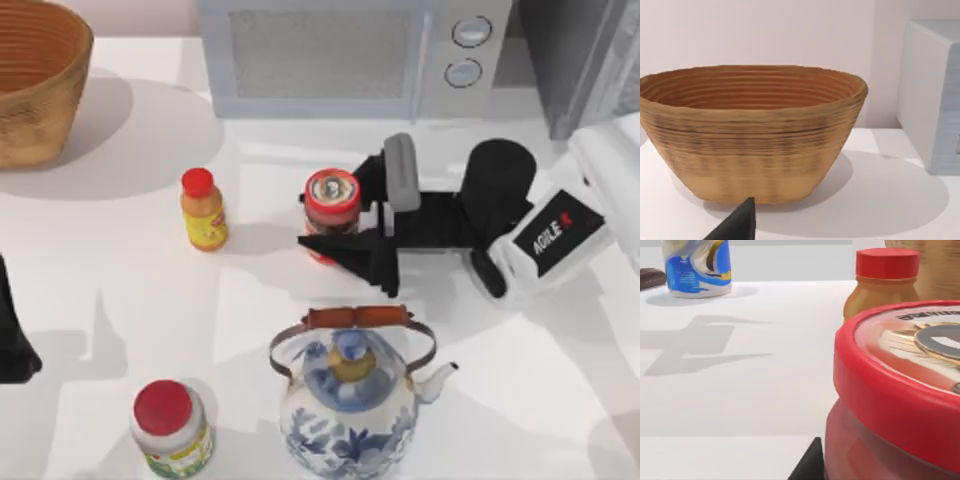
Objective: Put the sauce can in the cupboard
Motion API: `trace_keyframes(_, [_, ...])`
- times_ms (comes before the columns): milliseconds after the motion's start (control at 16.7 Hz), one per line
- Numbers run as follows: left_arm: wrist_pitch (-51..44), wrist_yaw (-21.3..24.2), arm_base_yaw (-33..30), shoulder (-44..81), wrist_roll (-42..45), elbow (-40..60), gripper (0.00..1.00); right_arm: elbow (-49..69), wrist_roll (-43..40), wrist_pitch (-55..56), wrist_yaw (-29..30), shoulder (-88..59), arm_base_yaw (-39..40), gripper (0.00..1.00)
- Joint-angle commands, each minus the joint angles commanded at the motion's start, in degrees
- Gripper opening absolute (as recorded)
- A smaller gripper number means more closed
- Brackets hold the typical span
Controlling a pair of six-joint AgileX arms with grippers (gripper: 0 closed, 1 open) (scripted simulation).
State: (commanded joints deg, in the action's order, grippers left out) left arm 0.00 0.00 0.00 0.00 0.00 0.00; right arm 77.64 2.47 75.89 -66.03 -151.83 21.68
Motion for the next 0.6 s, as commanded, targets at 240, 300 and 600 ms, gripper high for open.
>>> trace_keyframes(240, [0.0, 0.0, 0.0, 0.0, 0.0, 0.0, 1.0, 0.0, 0.0, 0.0, 0.0, 0.0, 0.0, 0.0])
trace_keyframes(300, [0.0, 0.0, 0.0, 0.0, 0.0, 0.0, 1.0, 0.0, 0.0, 0.0, 0.0, 0.0, 0.0, 0.0])
trace_keyframes(600, [0.0, 0.0, 0.0, 0.0, 0.0, 0.0, 1.0, 0.0, 0.0, 0.0, 0.0, 0.1, -0.2, 0.0])
